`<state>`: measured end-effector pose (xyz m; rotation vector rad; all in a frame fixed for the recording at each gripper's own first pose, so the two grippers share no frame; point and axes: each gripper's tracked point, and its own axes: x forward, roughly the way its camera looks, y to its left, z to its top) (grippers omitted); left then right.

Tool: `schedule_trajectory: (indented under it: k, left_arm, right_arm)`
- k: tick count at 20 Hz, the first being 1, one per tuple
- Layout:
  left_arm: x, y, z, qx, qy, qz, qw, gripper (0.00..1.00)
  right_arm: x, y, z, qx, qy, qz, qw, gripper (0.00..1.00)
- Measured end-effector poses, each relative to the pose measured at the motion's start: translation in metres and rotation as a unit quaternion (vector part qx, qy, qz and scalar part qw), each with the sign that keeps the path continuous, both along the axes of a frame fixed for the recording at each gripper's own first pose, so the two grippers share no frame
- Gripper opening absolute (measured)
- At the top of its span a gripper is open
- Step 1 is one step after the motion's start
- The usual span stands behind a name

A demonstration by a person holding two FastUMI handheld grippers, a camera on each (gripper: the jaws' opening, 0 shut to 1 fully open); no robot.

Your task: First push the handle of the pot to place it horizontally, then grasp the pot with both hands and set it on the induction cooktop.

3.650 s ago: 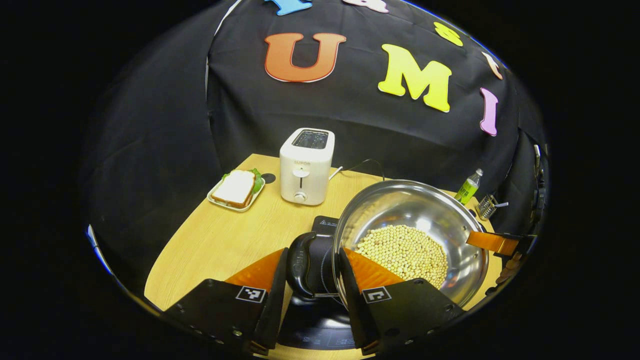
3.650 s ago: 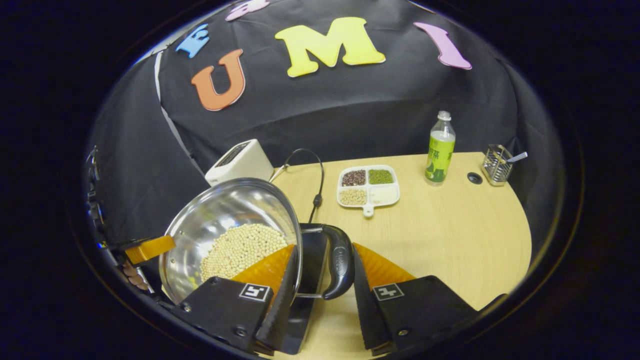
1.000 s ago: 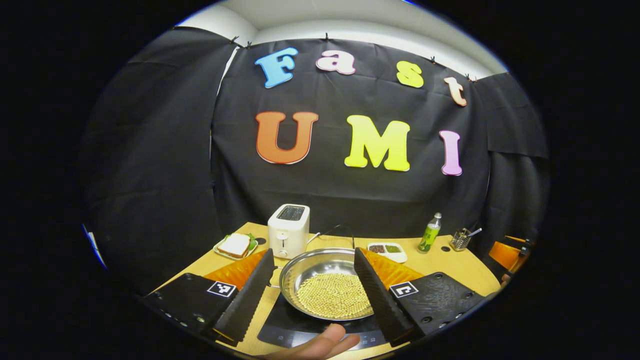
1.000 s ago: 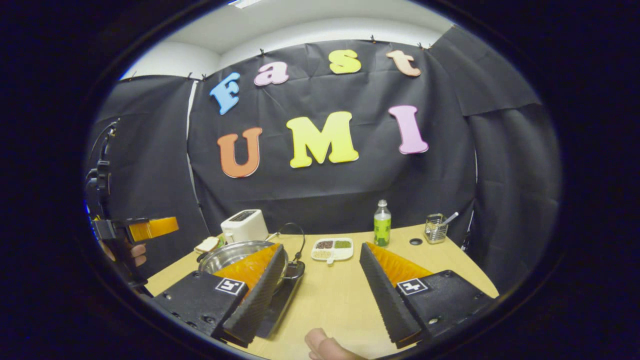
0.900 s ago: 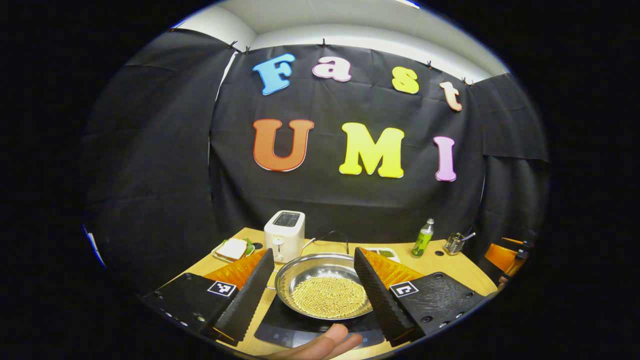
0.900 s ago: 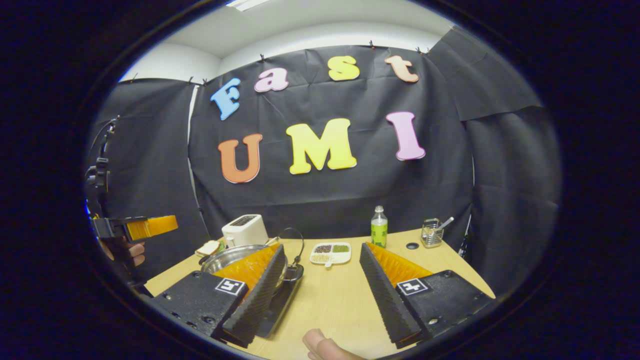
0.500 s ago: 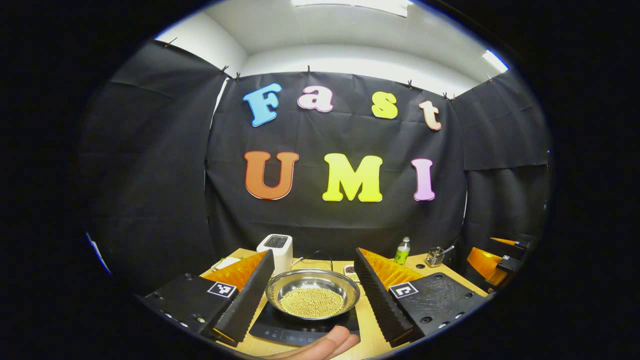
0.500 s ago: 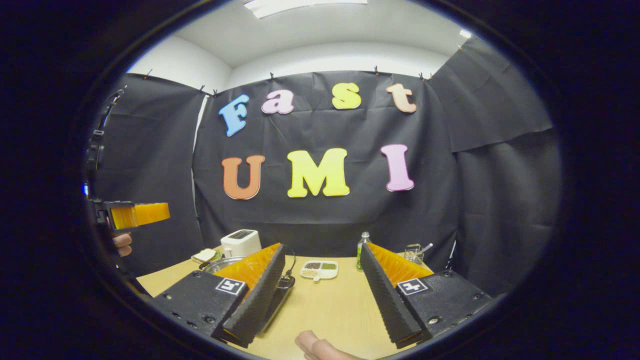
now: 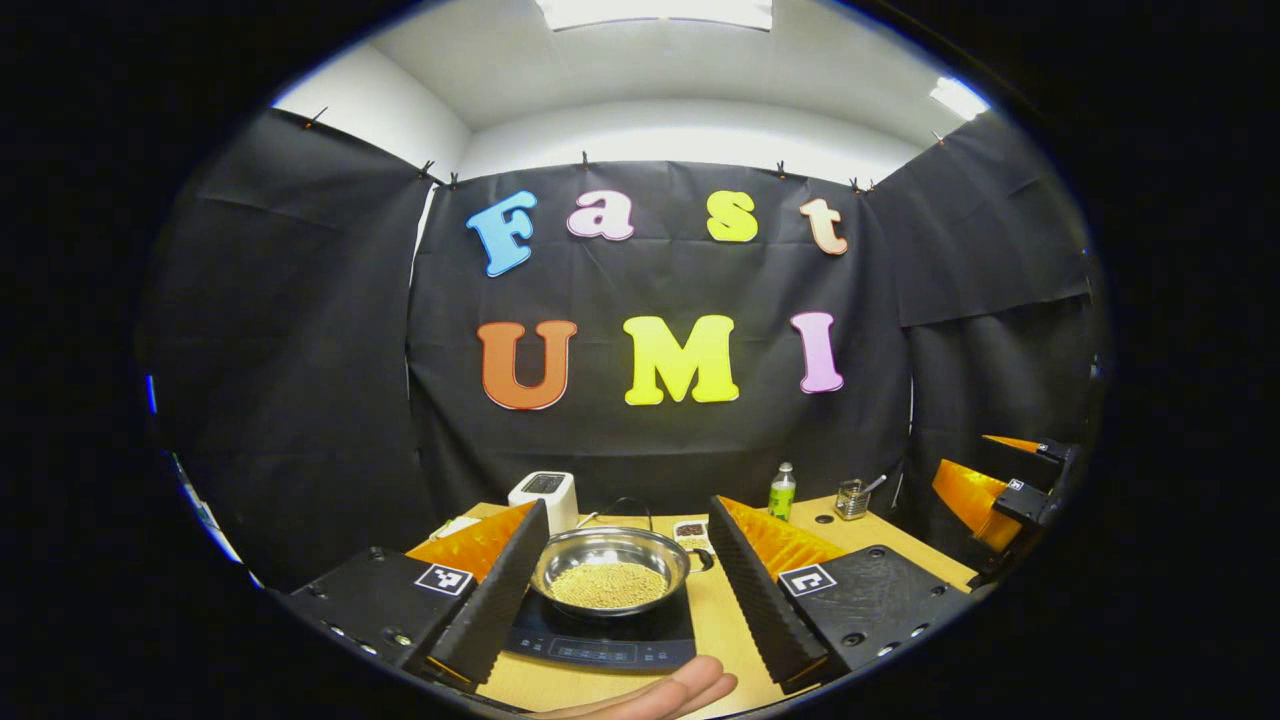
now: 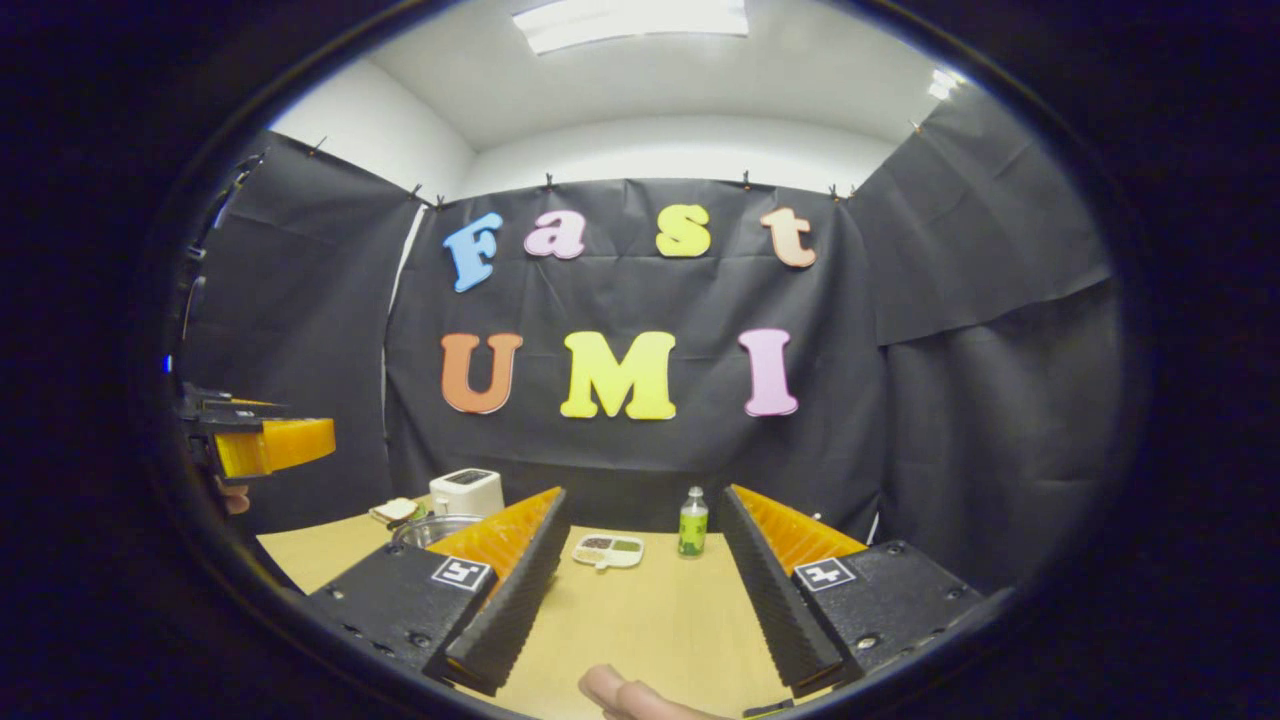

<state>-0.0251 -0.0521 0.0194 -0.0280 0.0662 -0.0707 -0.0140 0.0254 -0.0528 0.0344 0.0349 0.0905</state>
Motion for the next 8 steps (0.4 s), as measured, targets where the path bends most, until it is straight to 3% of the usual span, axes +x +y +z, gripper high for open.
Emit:
schedule_trajectory:
  k: [3,6,8]
  left_arm:
    - [-0.016,-0.029,-0.022,0.009,-0.001,-0.024,1.0,0.95]
    - [-0.029,-0.048,-0.036,0.003,0.0,-0.038,0.999,0.94]
    - [-0.029,-0.045,-0.028,0.016,-0.021,-0.028,0.999,0.95]
  right_arm:
    - [-0.014,-0.009,-0.012,0.007,0.011,0.013,1.0,0.95]
    - [-0.02,-0.031,-0.021,0.003,0.017,-0.002,1.0,0.94]
    - [-0.022,-0.04,-0.026,0.013,0.025,-0.005,1.0,0.95]
